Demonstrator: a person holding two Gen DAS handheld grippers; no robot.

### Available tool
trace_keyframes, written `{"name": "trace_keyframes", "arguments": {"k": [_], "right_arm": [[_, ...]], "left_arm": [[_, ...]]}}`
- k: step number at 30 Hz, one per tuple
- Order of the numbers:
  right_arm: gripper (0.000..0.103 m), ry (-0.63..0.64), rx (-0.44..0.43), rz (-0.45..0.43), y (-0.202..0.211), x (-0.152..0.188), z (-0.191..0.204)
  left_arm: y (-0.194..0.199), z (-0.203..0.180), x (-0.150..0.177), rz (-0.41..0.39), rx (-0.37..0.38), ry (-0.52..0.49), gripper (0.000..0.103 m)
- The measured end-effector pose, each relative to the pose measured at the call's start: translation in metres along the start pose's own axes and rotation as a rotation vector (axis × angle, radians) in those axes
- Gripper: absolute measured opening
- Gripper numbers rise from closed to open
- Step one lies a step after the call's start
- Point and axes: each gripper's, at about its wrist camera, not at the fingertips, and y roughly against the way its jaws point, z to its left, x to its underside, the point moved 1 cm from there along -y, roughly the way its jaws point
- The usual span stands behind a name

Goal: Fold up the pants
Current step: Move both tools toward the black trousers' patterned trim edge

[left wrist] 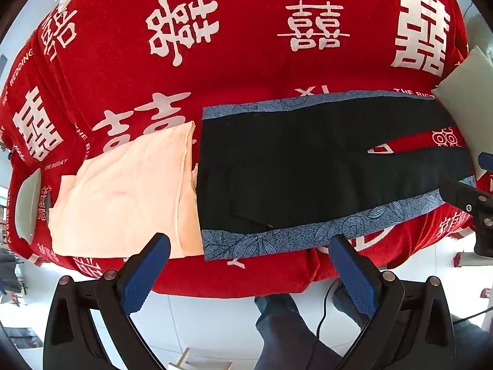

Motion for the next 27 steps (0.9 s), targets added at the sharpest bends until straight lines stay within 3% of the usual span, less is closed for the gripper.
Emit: {"name": "trace_keyframes", "arguments": {"k": [19, 27], "right_arm": [[0.103, -0.008, -0.011, -0.003, -0.007, -0.002, -0.007], [0.103, -0.008, -0.053, -0.017, -0.011, -0.007, -0.015]], "left_arm": [[-0.003, 0.003, -0.006, 0.007, -0.016, 0.011, 0.103], [-0.002, -0.009, -0.009, 0.008, -0.026, 0.006, 0.103]]}}
